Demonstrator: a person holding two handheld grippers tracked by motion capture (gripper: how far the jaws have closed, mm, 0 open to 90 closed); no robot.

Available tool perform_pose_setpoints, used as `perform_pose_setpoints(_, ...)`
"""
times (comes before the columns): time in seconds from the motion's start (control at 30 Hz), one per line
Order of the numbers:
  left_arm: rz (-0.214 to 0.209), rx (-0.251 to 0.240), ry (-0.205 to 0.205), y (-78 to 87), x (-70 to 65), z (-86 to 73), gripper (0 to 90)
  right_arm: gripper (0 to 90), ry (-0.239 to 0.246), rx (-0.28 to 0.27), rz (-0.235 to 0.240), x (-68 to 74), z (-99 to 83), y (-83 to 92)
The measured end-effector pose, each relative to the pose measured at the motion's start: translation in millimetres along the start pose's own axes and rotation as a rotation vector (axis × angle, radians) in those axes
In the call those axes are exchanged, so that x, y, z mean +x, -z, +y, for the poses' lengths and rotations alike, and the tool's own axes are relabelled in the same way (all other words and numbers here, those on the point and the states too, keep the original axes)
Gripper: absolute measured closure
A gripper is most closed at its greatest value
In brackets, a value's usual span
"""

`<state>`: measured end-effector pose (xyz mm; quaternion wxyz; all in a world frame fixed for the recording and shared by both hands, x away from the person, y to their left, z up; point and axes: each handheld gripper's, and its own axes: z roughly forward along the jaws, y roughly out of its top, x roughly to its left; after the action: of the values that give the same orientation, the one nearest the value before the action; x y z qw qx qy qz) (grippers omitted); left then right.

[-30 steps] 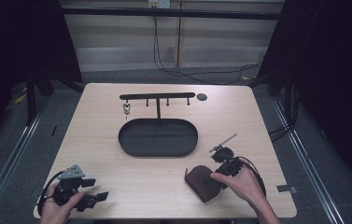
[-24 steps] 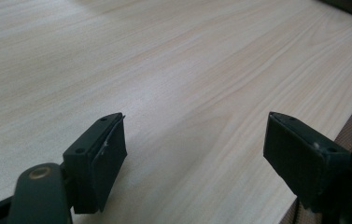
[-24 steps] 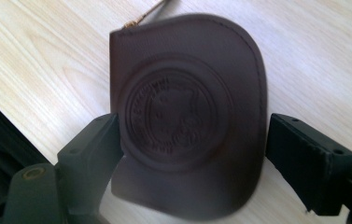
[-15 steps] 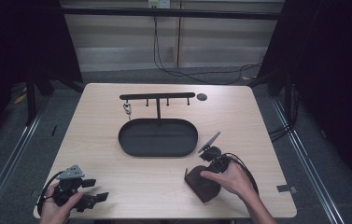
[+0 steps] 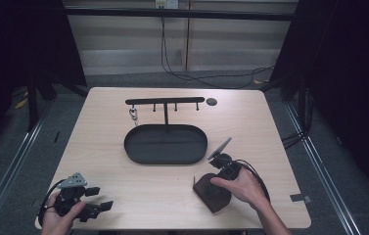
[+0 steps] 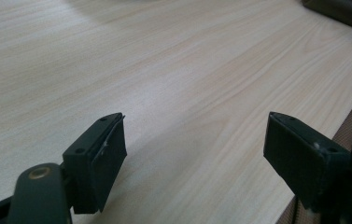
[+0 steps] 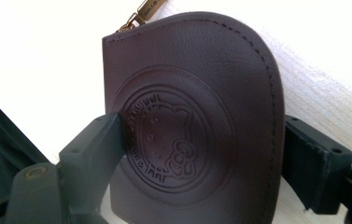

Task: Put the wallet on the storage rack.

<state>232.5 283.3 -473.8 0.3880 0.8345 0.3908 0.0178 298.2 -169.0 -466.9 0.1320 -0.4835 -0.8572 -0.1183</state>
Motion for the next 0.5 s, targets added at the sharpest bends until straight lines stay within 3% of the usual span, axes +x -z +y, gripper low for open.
perform_pose_setpoints(0.33, 0.000, 0.001, 0.003, 0.3, 0.6, -0.1, 20.8, 48.7, -0.013, -0.062, -0.022, 2.9, -1.8, 22.9)
perform_pose_setpoints(0.5, -0.003, 0.001, 0.003, 0.4, 0.6, -0.3, 20.8, 56.6, -0.009, -0.070, -0.028, 7.4, -1.0, 31.8)
